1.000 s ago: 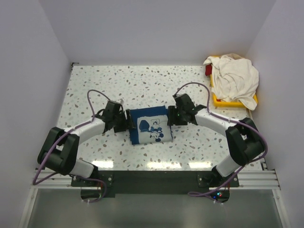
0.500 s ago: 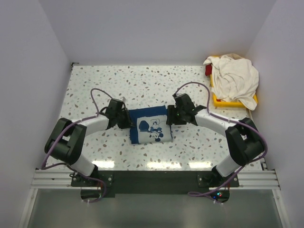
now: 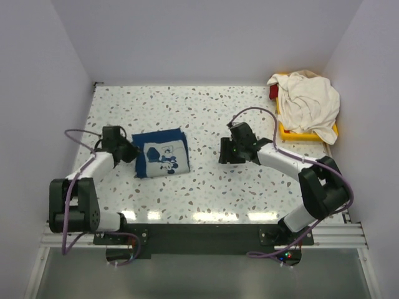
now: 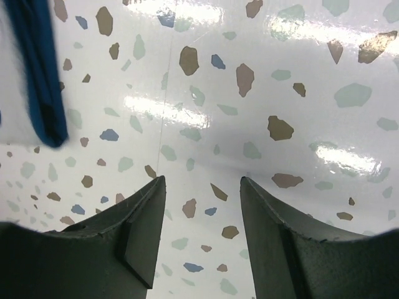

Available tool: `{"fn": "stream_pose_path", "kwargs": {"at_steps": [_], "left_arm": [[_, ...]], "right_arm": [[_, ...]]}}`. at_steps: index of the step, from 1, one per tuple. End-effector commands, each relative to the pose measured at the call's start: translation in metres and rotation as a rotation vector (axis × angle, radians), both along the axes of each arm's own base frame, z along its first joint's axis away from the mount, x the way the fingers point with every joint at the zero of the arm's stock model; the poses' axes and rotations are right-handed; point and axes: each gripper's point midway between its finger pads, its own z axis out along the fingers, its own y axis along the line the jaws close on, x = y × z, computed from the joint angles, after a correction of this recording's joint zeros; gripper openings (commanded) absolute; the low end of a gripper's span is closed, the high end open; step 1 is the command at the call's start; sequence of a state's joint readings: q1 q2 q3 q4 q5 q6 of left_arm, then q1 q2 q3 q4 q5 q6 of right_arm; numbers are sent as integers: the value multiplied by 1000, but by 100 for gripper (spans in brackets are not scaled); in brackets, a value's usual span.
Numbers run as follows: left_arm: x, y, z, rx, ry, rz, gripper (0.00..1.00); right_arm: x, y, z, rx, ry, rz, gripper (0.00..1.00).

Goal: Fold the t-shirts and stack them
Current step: Neatly place the folded tshirt to the corner

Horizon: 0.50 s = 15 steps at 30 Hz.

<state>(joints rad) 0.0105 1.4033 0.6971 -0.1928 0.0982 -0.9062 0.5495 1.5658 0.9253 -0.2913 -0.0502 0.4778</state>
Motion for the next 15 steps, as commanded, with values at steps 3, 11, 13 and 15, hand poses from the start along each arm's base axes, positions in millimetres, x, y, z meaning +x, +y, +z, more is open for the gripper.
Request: {"fn": "stream_pose_path", "kwargs": {"at_steps": [3,11,13,15], "left_arm": [[-51,91,-8,-14,71,352,0],[-127,168,-14,18,109,641,0],[-141,174,-18,-1,106,702,0],[-143,175,-16,-13,112,729,0]], "right_arm": [[-1,10,30,72,-54,27,54],[-16,3,36,70,-55,60,54],[-20,0,37,63,-55,68,54],[-23,-1,39,61,-59,75,54]]}}
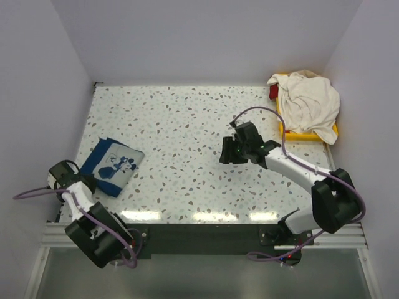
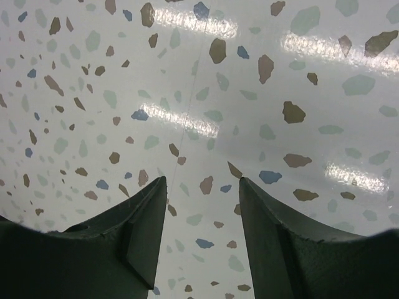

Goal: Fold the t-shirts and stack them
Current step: Neatly place the folded tshirt to the corner

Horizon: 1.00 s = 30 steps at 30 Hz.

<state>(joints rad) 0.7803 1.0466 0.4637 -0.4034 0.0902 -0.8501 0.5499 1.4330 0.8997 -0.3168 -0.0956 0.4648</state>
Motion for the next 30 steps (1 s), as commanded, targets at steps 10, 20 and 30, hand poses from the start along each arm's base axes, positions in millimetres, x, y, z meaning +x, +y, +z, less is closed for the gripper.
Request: {"fn": "stream_pose_path", "kwargs": {"at_steps": [10,20,30], "left_arm": [[-43,4,19,25,-25,260,0],[-54,13,51,100,-14,317,78],[22,3,116,315,-231,-81,84]], "right_arm": [[-30,-14,1,-22,8,50,54],[-39,-19,-4,-31,20,57,54],[-34,-13,-11,-13,35,48,54]]}}
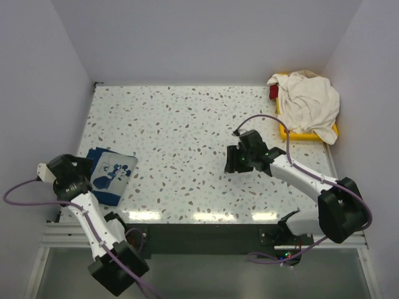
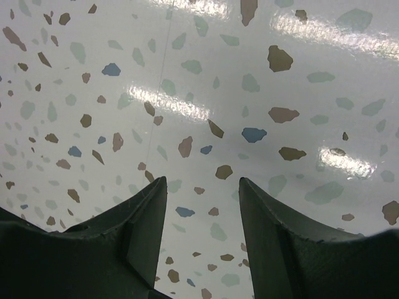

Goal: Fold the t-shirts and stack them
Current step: Neatly place the folded tshirt to the corner, then reset both grippers

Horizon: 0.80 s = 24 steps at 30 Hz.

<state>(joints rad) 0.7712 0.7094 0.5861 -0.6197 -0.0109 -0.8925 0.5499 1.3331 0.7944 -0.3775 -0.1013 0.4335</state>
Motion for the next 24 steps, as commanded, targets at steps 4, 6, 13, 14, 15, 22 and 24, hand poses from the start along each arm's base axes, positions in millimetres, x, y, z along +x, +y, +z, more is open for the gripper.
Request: {"fn": "stream_pose_path", "kwargs": {"at_steps": [4,6,13,14,15,22,24], "left_arm": [[67,-50,14,148,-3,-367,85],[85,-80,4,141,-14,-502,85],[111,-180,-22,130,13,-857,83],[113,-193,-21,131,7,-899,83],[115,-204,-27,135,30,-938,83],[110,-316,-25,173,-5,-1301,84],[104,-343,-29,170,-23,-1396,84]], "right_arm": [[6,12,4,45,-14,11,54],[8,13,4,52,-16,4,54],[10,11,2,45,-26,-22,54],[10,11,2,51,-27,-25,54],[9,10,1,50,-31,-29,55],[12,-1,17,34,-95,-69,56],[12,-5,28,35,-122,-79,56]]}}
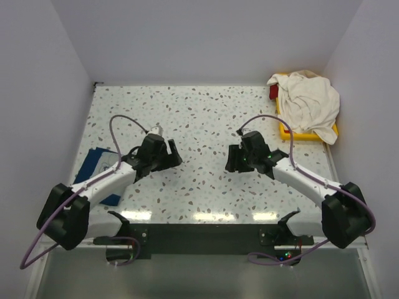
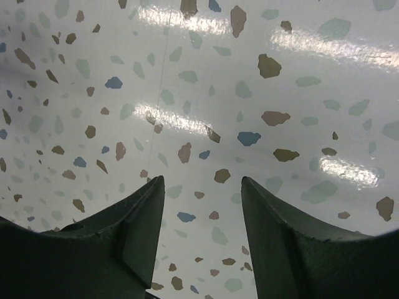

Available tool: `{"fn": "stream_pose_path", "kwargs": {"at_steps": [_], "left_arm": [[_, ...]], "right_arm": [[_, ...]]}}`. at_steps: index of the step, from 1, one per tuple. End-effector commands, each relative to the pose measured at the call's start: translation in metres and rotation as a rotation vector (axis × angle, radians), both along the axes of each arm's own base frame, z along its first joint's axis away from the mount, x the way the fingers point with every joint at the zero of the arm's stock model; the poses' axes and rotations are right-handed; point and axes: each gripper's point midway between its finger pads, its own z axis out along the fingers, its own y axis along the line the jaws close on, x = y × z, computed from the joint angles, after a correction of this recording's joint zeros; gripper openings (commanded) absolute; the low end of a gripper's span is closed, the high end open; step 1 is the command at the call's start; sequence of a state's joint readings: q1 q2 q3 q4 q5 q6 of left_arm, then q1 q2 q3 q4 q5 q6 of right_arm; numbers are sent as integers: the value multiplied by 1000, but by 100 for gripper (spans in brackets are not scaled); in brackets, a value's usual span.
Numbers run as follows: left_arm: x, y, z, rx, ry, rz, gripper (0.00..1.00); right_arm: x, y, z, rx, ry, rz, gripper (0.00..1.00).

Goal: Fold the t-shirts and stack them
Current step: Reset both grippers

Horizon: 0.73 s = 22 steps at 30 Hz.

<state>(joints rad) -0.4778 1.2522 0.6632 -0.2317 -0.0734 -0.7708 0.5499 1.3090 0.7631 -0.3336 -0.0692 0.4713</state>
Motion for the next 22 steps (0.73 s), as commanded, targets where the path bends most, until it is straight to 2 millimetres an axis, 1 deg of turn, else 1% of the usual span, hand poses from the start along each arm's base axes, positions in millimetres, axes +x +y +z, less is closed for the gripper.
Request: {"fn": "stream_pose_path", "kwargs": {"at_steps": [1,2,3,5,6,8,10,11,18,22], "left_arm": [[12,-46,21,-47,-108,-142,84],[11,-54,21,-59,-112,-170,84],[6,-66,16,-66,-99,-215,83],[4,-80,20,-101,-115,-267,83],[2,-83,21,-111,-117,-280,84],[1,-85,23,-109,-127,-311,84],[4,-88,29,-107,-147,-336,84],[3,-87,27,-88,-139,-348,84],[4,-95,44,-128,-183,-386,86],[7,-97,49,-123,-194,-400,86]], "right_arm": [[8,-4,31,19,-105,-37,57],[7,-5,33,24,-111,-43,57],[7,-6,41,43,-135,-55,59],[8,-8,46,51,-154,-72,59],[8,-9,50,55,-166,-75,59],[10,-12,52,45,-170,-97,59],[8,-15,51,36,-165,-103,62],[9,-16,52,32,-166,-106,62],[11,-24,51,-7,-175,-141,61],[14,-27,58,-12,-194,-149,61]]}}
